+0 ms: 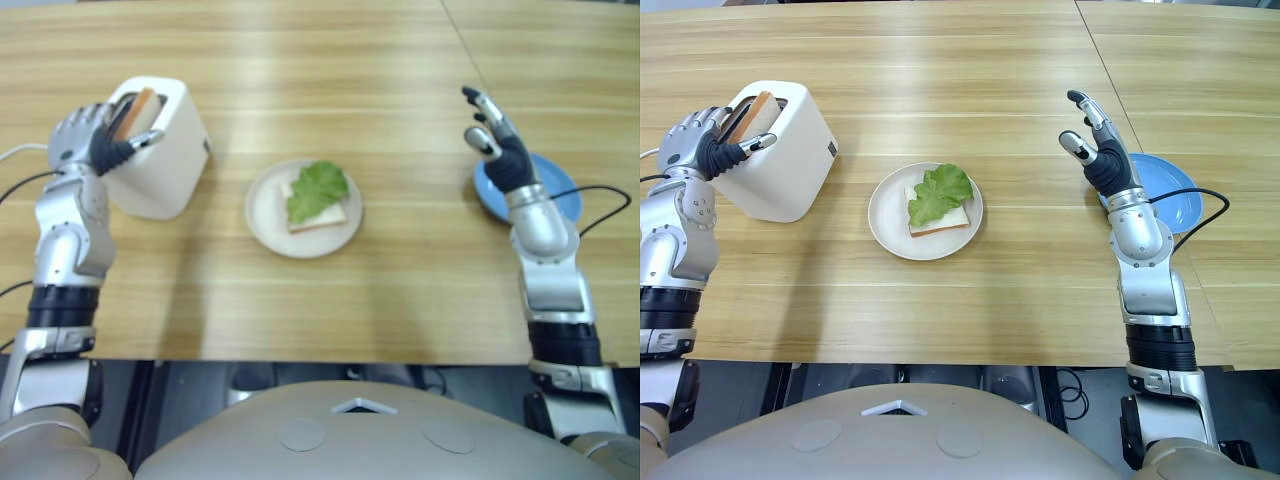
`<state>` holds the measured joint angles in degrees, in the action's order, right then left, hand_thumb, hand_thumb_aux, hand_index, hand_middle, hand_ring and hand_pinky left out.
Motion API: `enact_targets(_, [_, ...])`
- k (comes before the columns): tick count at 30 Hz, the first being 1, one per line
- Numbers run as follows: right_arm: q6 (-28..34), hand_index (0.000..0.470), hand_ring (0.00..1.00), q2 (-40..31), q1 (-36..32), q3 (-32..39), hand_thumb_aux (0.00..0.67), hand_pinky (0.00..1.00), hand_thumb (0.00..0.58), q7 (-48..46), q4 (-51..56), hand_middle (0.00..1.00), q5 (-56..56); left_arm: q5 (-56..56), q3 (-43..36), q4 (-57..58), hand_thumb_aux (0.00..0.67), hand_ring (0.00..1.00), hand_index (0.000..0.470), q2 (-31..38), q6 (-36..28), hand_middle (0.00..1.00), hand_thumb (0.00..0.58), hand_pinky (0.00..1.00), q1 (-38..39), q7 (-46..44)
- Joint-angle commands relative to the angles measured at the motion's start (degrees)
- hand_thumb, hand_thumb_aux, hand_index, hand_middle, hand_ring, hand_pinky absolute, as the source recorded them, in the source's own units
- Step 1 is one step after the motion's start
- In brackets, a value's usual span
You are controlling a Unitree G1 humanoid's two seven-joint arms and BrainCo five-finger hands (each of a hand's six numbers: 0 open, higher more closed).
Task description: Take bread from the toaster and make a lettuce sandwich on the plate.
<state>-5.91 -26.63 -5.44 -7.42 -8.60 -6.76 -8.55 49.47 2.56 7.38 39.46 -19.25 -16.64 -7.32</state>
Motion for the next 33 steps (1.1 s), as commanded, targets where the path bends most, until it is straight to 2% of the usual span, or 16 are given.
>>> enact_targets(1, [1.2, 0.0, 0.0, 0.2, 0.6, -1.1, 0.0, 0.0, 0.0, -1.0, -0.2, 0.0, 1.7, -0.2, -0.5, 1.7, 0.0, 0.0, 0.0, 1.0, -1.9, 0.0, 0.0, 0.0, -0.8, 0.7])
enact_targets(4, [1.2, 0.0, 0.0, 0.1, 0.6, -1.1, 0.0, 0.0, 0.0, -0.9, -0.2, 0.0, 1.7, -1.2, -1.0, 2.3, 0.0, 0.0, 0.0, 0.8, -2.2, 0.0, 0.0, 0.0, -1.0, 0.9])
enact_targets(5, [1.2, 0.0, 0.0, 0.0, 0.6, -1.1, 0.0, 0.0, 0.0, -0.9, -0.1, 0.0, 1.6, -1.4, -0.8, 2.4, 0.187, 0.0, 0.128, 0.6, -2.5, 0.0, 0.278, 0.0, -1.0, 1.2])
enact_targets(6, [1.1, 0.0, 0.0, 0.0, 0.6, -1.1, 0.0, 0.0, 0.0, -0.9, -0.1, 0.0, 1.5, -1.7, -0.6, 2.4, 0.187, 0.0, 0.128, 0.5, -2.7, 0.0, 0.278, 0.0, -1.0, 1.6])
enact_targets(7, [1.1, 0.0, 0.0, -0.1, 0.5, -1.1, 0.0, 0.0, 0.0, -0.9, 0.0, 0.0, 1.5, -2.1, -0.3, 2.4, 0.599, 0.07, 0.411, 0.3, -2.8, 0.07, 0.573, 0.07, -1.0, 1.9])
enact_targets(8, [1.0, 0.0, 0.0, -0.2, 0.5, -1.0, 0.0, 0.0, 0.0, -0.8, 0.2, 0.0, 1.1, -2.6, -0.2, 2.4, 0.67, 0.24, 0.46, 0.2, -2.7, 0.24, 0.58, 0.24, -1.0, 2.2])
enact_targets(9, [1.0, 0.0, 0.0, -0.2, 0.6, -1.0, 0.0, 0.0, 0.0, -0.7, 0.2, 0.0, 0.9, -3.2, -0.1, 2.4, 0.67, 0.24, 0.46, 0.1, -2.5, 0.24, 0.58, 0.24, -1.1, 2.5])
enact_targets(10, [1.0, 0.0, 0.0, -0.2, 0.6, -0.9, 0.0, 0.0, 0.0, -0.7, 0.3, 0.0, 0.9, -3.8, -0.2, 2.6, 0.67, 1.0, 0.46, 0.0, -2.5, 1.0, 0.58, 1.0, -1.2, 2.4])
enact_targets(20, [0.8, 0.0, 0.0, -0.5, 0.8, -1.0, 0.0, 0.0, 0.0, -0.1, 0.4, 0.0, 0.1, -6.3, -2.8, 6.0, 0.67, 1.0, 0.46, 0.0, -0.7, 1.0, 0.58, 1.0, -1.8, 3.6])
enact_targets(26, [0.6, 0.0, 0.0, -0.6, 0.8, -1.1, 0.0, 0.0, 0.0, 0.2, 0.9, 0.0, -0.1, -9.5, 2.8, -2.4, 0.67, 1.0, 0.46, -0.8, 4.3, 1.0, 0.58, 1.0, -2.6, 13.4])
enact_targets(30, [0.4, 0.0, 0.0, -0.3, 0.6, -1.0, 0.0, 0.0, 0.0, 0.4, 1.2, 0.0, -0.1, -23.4, 11.3, -12.6, 0.67, 1.0, 0.46, -6.2, 13.2, 1.0, 0.58, 1.0, -3.1, 16.0])
enact_targets(33, [0.2, 0.0, 0.0, 0.0, 0.3, -0.6, 0.0, 0.0, 0.0, 0.6, 1.8, 0.0, -0.1, -42.9, 14.3, -13.1, 0.67, 1.0, 0.46, -12.5, 15.1, 1.0, 0.58, 1.0, -4.9, 5.1])
